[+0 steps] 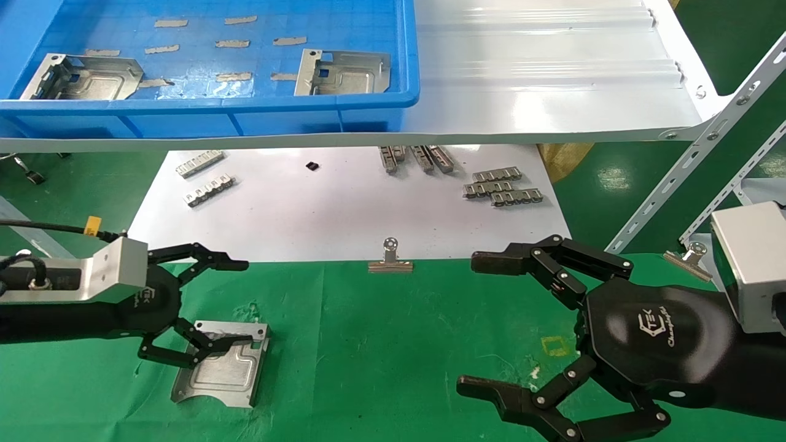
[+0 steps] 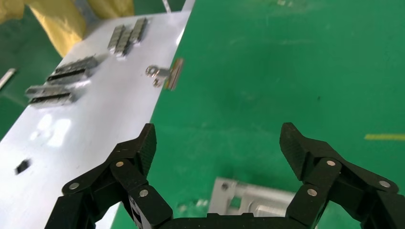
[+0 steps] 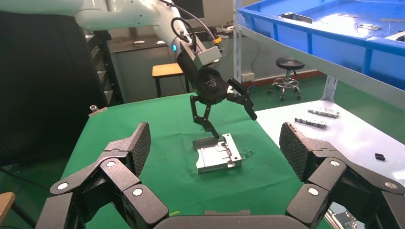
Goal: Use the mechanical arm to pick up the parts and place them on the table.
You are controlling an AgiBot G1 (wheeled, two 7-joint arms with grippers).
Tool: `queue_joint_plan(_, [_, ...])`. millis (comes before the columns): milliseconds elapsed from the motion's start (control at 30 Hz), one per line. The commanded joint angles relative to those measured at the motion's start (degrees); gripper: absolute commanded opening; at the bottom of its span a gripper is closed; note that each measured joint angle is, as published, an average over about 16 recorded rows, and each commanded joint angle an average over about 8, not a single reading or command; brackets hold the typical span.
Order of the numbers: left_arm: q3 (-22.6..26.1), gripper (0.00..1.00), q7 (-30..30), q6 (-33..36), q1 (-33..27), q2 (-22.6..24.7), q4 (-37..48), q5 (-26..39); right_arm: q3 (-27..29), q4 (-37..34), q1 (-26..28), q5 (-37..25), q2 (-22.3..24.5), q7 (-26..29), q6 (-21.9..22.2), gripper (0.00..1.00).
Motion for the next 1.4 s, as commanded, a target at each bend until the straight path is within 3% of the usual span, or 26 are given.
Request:
queue_joint_plan(33, [-1.26, 1.0, -1.43, -0.2, 1.13, -0.37, -1.88, -0.52, 0.0, 0.0, 0.0, 0.0, 0.0, 0.0, 0.0, 1.0])
queue_joint_plan(1400, [-27.92, 1.0, -31.83, -4.54, 25.18, -8.21, -41.78, -11.48, -0.01, 0.0, 0.0, 0.0, 0.0, 0.0, 0.0, 1.0])
